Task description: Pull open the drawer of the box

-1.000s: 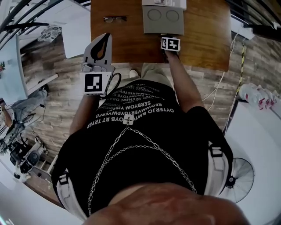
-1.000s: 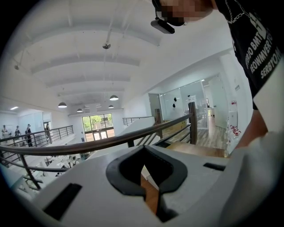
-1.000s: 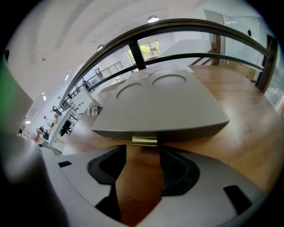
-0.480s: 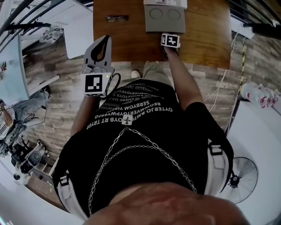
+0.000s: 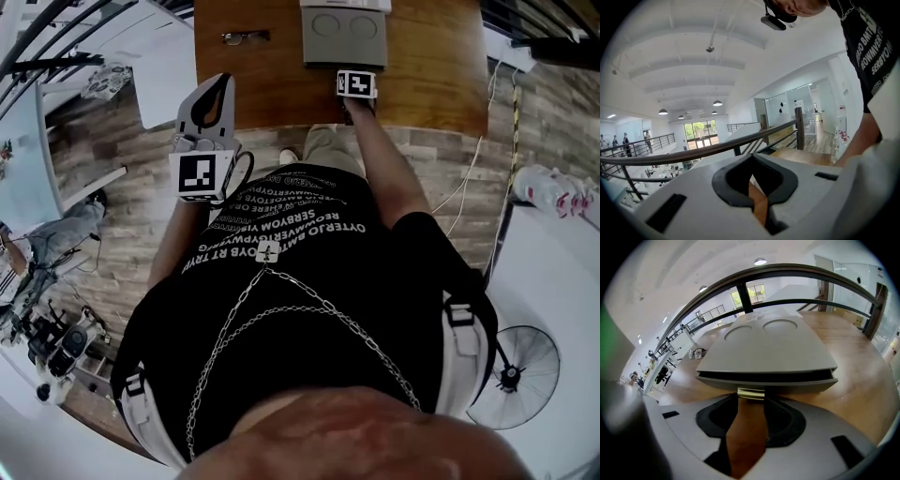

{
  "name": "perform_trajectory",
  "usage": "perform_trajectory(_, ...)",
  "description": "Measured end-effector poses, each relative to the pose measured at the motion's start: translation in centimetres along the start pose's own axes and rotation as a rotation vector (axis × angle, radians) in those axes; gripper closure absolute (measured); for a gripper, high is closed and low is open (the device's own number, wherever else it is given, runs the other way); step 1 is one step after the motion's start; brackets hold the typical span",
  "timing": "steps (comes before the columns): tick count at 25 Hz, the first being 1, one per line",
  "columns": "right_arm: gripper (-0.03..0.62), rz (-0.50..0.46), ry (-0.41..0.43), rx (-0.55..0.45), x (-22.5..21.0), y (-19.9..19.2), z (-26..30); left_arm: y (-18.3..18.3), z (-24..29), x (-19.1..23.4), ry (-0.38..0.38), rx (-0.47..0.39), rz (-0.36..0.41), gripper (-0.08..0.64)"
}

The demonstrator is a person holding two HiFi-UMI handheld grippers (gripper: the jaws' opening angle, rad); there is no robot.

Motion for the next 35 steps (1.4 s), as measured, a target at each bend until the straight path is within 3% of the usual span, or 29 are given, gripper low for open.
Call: perform_trajectory(35, 0.43, -0.025, -0.024, 0.037, 1.5, -8.8, -3.5, 2.6, -6.3, 1.0, 0.016, -0.128, 0.038, 0.554)
Point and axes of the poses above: the fingertips, and each gripper's own axes: z forward along the fingers, x to its left, y out of its top, the point moved 1 cm from there along -z, backward along the fingers, and after that the axes turned 2 degrees about z, right-handed, at the moved point
